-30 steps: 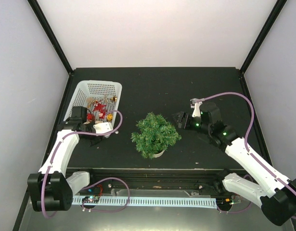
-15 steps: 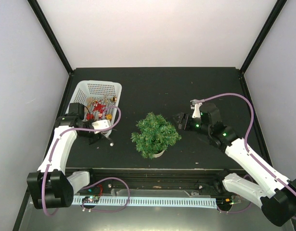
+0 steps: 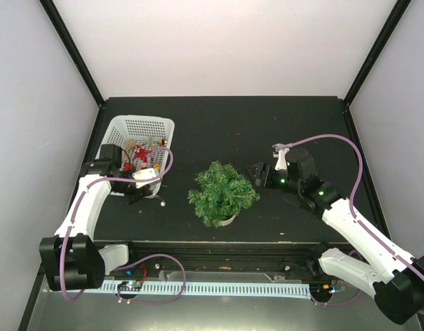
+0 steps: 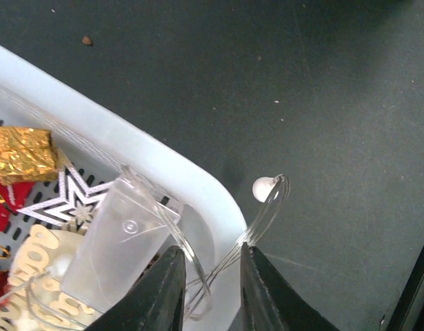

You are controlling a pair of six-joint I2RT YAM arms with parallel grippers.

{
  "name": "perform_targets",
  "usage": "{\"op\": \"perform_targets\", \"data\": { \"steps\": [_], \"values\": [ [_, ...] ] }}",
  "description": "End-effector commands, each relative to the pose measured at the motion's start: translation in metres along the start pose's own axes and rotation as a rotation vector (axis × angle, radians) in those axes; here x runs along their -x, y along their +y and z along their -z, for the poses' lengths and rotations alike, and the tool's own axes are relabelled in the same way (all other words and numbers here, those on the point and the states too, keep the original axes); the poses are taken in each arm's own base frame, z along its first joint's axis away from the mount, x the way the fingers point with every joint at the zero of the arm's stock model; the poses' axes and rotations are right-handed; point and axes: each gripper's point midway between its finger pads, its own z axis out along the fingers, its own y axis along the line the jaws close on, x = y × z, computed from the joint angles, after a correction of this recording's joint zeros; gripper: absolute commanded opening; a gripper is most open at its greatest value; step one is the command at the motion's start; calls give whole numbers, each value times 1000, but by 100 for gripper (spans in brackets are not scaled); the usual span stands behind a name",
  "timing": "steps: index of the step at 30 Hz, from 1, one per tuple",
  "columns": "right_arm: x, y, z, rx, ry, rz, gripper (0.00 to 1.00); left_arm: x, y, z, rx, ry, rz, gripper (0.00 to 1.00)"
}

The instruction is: Decorate the small christmas tree

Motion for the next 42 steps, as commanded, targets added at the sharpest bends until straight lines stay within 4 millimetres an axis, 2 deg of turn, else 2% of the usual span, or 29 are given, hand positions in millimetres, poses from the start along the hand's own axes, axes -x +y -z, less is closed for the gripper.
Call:
{"op": "perform_targets", "data": {
  "steps": [1,6,14,17,20,24,29,33,36,39,42],
  "values": [
    [5,0,2,4,-26,1,73,17,12,12,22,-53,-8,21],
    [4,-1,0,3,-22,-1,73,22,18,16,32,-58,-8,18],
    [4,-2,-1,0,-23,-1,73,22,20,14,24,-54,-1,2],
    [3,-3,-2,-3,-21,-3,73,23,22,15,35,-56,2,1],
    [3,-3,-2,-4,-21,0,73,28,34,22,82,-63,17,2],
    [4,-3,-1,-7,-25,1,73,45,63,52,192,-102,55,2],
    [6,-4,2,-14,-40,10,73,75,96,111,369,-171,65,2],
    [12,-2,6,-25,-57,39,73,92,101,146,455,-216,55,2],
    [21,6,14,-16,-80,91,73,103,104,168,515,-247,57,2],
    [34,21,27,2,-111,165,72,113,104,188,559,-284,70,2],
    [49,45,44,46,-144,263,72,125,101,208,591,-330,73,2]
  ]
}}
